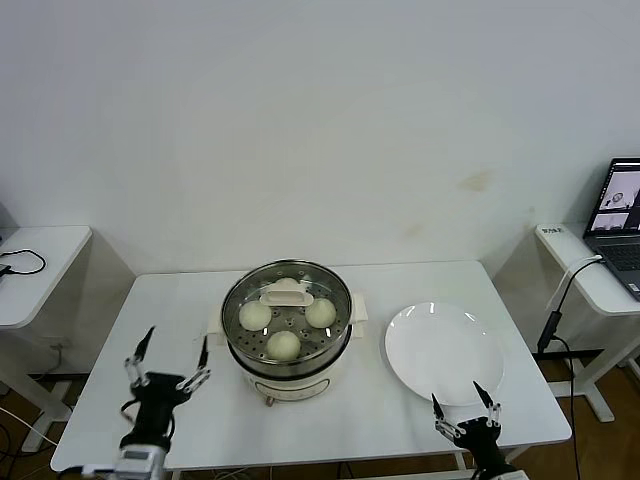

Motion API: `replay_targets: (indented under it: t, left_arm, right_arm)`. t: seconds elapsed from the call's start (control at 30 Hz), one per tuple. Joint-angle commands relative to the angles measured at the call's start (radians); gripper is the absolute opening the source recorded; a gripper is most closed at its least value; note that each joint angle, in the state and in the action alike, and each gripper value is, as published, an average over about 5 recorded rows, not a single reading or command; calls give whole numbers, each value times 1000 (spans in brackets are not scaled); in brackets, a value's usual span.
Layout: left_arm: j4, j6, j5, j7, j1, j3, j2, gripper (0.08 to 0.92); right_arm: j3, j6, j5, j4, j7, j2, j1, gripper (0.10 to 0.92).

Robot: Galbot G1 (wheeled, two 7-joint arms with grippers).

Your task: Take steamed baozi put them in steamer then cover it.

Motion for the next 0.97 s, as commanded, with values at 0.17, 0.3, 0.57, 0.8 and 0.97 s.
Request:
replay_targets:
  t: [0.17,0.3,0.57,0.8,0.97]
  left_arm:
    - [102,-128,-346,26,151,-136,-2,823]
    - [98,-112,-351,30,150,-137,-11,823]
    - [96,-89,-347,40,156,-126,-24,823]
    - [103,-82,-323,61,161,-106,-37,823]
    - [110,-82,-313,69,161,-103,-44,823]
  right_arm:
    - [-43,-11,22,18,-2,-12,-4,823]
    - [-47,-14,40,33,-4,-17,-13,823]
    - [-57,-21,59,47,-8,-17,-22,823]
    - [-66,-23,65,55,-8,-27,-32,823]
    - [-68,-26,68,50,-6,-39,-37,823]
